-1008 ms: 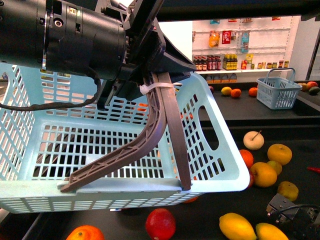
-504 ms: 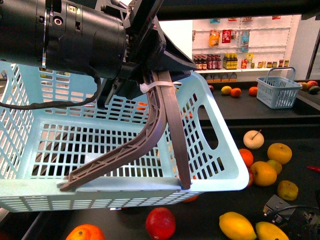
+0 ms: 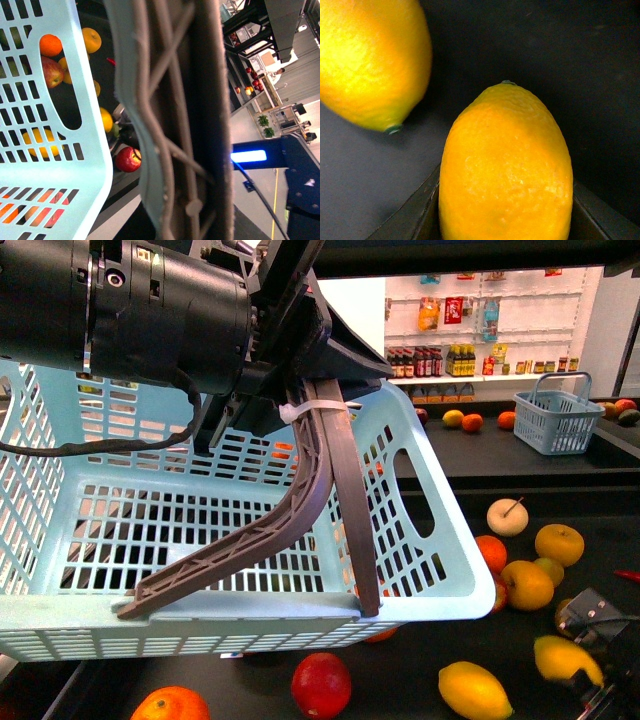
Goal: Pick lemon from shelf
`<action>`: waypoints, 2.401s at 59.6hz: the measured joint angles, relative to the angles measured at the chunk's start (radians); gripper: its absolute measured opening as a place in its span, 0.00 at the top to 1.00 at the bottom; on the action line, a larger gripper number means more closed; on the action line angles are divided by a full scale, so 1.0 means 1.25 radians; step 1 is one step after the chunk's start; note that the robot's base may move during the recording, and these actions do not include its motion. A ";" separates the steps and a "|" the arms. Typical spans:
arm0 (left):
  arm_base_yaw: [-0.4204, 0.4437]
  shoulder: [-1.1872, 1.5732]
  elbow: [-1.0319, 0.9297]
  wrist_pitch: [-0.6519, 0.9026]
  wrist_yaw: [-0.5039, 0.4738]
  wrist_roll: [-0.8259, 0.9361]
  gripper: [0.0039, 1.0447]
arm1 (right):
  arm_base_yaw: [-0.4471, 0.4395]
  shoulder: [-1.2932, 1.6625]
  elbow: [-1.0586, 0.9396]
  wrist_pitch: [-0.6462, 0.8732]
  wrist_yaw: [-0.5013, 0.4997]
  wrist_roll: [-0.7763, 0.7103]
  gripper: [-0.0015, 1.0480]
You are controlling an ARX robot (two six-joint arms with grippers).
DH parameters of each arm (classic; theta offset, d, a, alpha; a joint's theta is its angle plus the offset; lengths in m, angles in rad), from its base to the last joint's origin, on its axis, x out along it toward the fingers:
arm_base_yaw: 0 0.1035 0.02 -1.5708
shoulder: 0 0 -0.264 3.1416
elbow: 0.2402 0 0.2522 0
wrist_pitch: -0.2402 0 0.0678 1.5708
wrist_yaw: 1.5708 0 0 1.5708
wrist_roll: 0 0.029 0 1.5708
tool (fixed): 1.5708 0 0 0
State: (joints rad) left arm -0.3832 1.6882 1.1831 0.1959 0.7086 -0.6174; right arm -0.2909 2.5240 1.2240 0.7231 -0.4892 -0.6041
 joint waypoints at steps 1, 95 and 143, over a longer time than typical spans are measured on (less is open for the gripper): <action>0.000 0.000 0.000 0.000 0.000 0.000 0.91 | -0.004 -0.024 -0.016 0.014 -0.005 0.007 0.52; 0.000 0.000 0.000 0.000 0.000 0.000 0.91 | 0.375 -0.521 -0.246 -0.004 -0.018 0.278 0.39; 0.001 0.001 0.000 -0.001 -0.001 -0.001 0.92 | 0.020 -0.166 -0.151 -0.009 -0.109 0.112 0.02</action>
State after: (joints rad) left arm -0.3817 1.6890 1.1831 0.1947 0.7074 -0.6186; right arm -0.2665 2.3169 1.0348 0.7113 -0.6250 -0.4641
